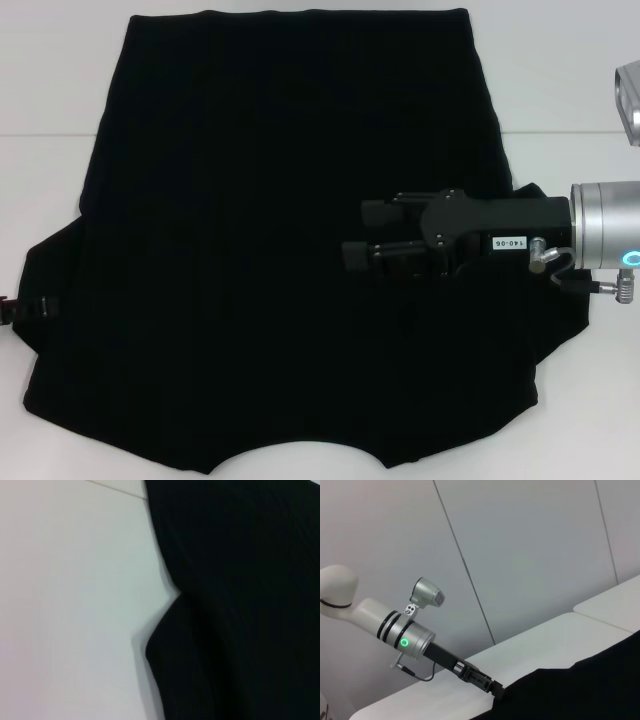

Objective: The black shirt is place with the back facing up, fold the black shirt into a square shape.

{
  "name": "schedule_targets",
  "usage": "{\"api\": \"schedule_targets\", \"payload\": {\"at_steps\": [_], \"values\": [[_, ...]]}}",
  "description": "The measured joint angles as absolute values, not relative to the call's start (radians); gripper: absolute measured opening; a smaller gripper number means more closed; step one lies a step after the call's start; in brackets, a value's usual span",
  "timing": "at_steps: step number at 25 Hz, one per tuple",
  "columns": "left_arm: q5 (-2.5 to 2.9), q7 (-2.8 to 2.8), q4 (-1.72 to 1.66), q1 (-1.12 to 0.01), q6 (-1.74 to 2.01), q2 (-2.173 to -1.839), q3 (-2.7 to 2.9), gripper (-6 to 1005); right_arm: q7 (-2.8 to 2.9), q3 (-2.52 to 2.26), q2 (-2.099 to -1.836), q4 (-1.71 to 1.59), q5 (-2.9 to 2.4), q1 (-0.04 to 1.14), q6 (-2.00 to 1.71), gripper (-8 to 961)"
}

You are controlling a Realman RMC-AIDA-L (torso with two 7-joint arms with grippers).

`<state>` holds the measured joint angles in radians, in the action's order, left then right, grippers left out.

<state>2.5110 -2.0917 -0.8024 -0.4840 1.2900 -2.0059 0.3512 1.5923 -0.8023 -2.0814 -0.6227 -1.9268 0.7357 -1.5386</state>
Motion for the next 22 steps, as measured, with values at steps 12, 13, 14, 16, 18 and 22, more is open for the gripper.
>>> {"api": "schedule_targets", "payload": {"at_steps": [12,13,14,16,18,22], "values": [[2.513,-2.096,-0.800,-0.479,1.278,-2.006,0.355,785,1.591,-0.802,-2.080,-0.625,-1.925,0.736,-1.537,852],[2.513,-2.096,-0.800,-0.479,1.278,-2.006,0.355,783,1.591,-0.802,-2.079,-0.626,-1.925,0.736,-1.537,852],[2.513,-2.096,-0.800,-0.482,1.278,-2.006,0.355,781,1.592,-0.802,-2.079,-0.627,-1.925,0.736,-1.537,851],[2.513,-2.095,-0.799,-0.484,1.278,-2.006,0.356,776,1.593,-0.802,-2.078,-0.627,-1.925,0.736,-1.537,851],[2.513,-2.095,-0.799,-0.486,1.281,-2.006,0.362,772,1.594,-0.800,-2.077,-0.627,-1.924,0.736,-1.537,851],[2.513,-2.097,-0.799,-0.486,1.282,-2.007,0.367,763,1.594,-0.795,-2.075,-0.627,-1.924,0.736,-1.537,851]]}}
